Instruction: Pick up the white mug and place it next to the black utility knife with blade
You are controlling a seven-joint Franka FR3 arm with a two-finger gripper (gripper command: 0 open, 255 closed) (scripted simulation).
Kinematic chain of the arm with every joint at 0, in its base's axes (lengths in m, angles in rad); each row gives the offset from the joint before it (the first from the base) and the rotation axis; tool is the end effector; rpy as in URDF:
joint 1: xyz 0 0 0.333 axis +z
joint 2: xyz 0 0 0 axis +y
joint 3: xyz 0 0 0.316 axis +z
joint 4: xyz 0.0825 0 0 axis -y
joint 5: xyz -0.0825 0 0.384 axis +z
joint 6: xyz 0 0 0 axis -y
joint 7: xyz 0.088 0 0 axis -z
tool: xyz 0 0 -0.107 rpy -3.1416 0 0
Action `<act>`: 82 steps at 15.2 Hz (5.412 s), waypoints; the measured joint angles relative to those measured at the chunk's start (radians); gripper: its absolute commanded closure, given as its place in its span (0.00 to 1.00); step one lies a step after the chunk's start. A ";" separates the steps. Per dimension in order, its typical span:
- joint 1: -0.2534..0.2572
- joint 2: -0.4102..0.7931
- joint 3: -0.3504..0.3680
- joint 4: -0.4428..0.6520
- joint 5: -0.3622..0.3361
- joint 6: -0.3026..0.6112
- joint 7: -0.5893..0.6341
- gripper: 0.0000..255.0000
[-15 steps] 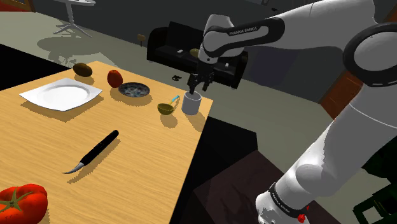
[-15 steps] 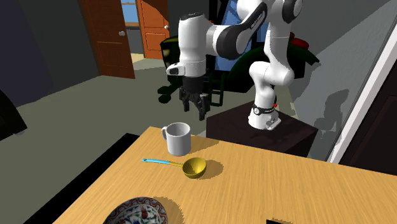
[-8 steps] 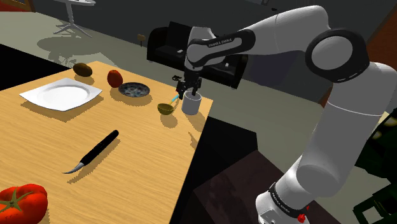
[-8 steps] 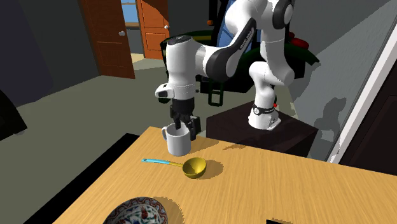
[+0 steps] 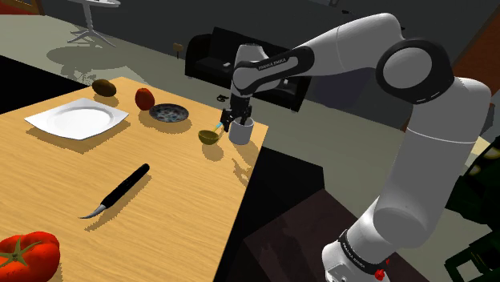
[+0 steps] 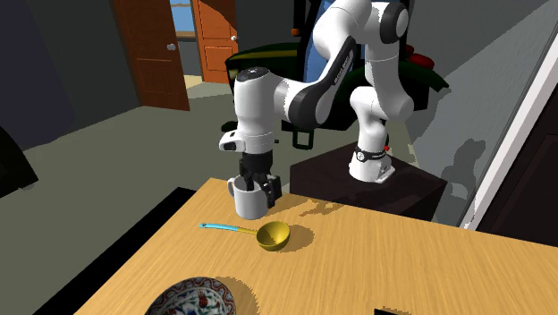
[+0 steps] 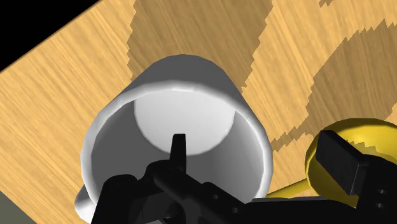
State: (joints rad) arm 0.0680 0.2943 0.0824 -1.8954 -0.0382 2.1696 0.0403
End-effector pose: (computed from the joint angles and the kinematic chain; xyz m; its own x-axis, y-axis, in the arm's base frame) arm 0.6107 0.0885 0.3477 0.9916 0.1282 -0.0187 0.1283 -0.9917 0.0080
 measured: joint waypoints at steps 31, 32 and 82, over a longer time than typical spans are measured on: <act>-0.002 -0.076 0.003 0.101 0.010 -0.177 -0.008 1.00; -0.002 -0.078 0.003 0.113 0.010 -0.189 -0.008 1.00; 0.409 -0.135 0.345 0.242 -0.022 -0.391 0.742 1.00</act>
State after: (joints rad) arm 0.4773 0.1595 0.4271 -1.6530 -0.0599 1.7785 0.7827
